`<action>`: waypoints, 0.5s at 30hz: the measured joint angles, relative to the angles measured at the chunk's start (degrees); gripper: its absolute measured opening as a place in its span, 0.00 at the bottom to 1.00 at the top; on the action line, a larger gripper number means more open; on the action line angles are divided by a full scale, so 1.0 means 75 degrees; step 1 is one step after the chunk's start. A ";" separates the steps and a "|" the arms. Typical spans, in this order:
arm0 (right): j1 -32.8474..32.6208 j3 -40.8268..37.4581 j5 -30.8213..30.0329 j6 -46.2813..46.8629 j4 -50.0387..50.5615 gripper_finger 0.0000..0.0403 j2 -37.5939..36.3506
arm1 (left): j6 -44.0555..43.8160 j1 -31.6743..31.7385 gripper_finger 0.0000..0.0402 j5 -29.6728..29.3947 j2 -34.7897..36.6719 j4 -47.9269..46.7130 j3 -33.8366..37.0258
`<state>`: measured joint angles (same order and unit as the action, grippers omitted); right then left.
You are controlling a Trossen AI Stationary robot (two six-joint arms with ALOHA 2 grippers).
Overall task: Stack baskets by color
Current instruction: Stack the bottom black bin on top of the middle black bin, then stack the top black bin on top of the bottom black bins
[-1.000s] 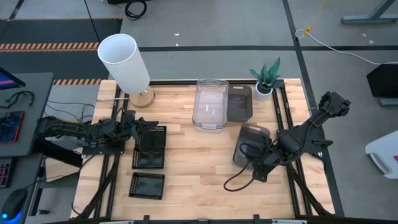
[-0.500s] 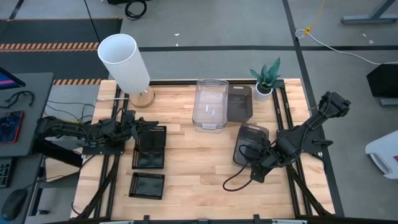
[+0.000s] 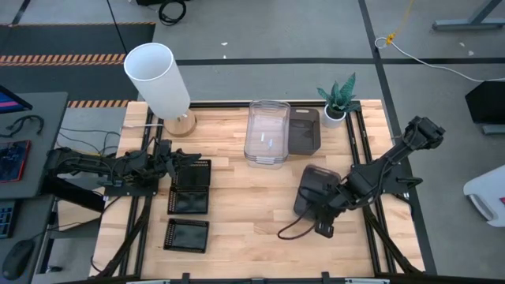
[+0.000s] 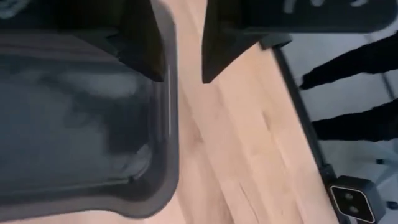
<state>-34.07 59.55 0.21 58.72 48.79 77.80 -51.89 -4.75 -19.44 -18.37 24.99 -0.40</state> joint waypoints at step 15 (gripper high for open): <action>0.1499 0.0962 0.0991 0.0571 0.0124 0.40 -0.0015 | 0.0002 -0.0001 0.08 0.0000 0.0003 0.0000 0.0000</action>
<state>-22.82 66.76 7.64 63.01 49.73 77.69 -51.88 -4.75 -19.44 -18.35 24.99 -0.40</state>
